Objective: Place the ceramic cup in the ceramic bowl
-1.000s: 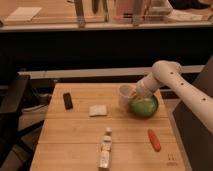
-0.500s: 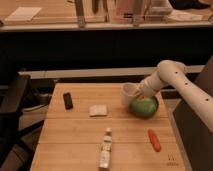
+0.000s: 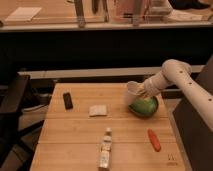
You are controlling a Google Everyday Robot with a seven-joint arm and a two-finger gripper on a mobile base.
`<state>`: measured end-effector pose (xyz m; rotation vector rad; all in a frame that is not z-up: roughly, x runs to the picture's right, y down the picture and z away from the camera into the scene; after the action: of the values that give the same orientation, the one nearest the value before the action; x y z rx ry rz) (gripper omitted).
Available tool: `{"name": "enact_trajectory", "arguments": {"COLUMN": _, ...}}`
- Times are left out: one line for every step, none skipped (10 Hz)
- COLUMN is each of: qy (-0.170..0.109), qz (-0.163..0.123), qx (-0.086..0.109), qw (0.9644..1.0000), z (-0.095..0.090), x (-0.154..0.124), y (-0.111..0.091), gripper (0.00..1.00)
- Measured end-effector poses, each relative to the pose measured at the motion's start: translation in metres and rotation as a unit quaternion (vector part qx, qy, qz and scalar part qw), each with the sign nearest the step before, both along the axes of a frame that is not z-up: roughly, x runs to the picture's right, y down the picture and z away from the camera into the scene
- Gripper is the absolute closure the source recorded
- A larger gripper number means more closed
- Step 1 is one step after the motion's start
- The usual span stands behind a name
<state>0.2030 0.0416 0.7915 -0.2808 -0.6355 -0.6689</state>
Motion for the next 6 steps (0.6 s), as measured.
{"name": "enact_trajectory", "arguments": {"qy": 0.002, "qz": 0.006, "qx": 0.000, "qw": 1.0000, "z": 0.001, "x": 0.006, "y": -0.001, "gripper": 0.96}}
{"name": "enact_trajectory", "arguments": {"qy": 0.004, "qz": 0.011, "qx": 0.000, "qw": 0.9999, "z": 0.003, "x": 0.012, "y": -0.002, "gripper": 0.96}}
{"name": "enact_trajectory", "arguments": {"qy": 0.005, "qz": 0.014, "qx": 0.001, "qw": 0.9999, "z": 0.004, "x": 0.016, "y": -0.003, "gripper": 0.96}}
{"name": "enact_trajectory", "arguments": {"qy": 0.008, "qz": 0.019, "qx": 0.000, "qw": 0.9998, "z": 0.005, "x": 0.022, "y": -0.003, "gripper": 0.96}}
{"name": "enact_trajectory", "arguments": {"qy": 0.010, "qz": 0.022, "qx": 0.001, "qw": 0.9997, "z": 0.005, "x": 0.023, "y": -0.003, "gripper": 0.96}}
{"name": "enact_trajectory", "arguments": {"qy": 0.011, "qz": 0.024, "qx": 0.000, "qw": 0.9997, "z": 0.006, "x": 0.023, "y": -0.003, "gripper": 0.96}}
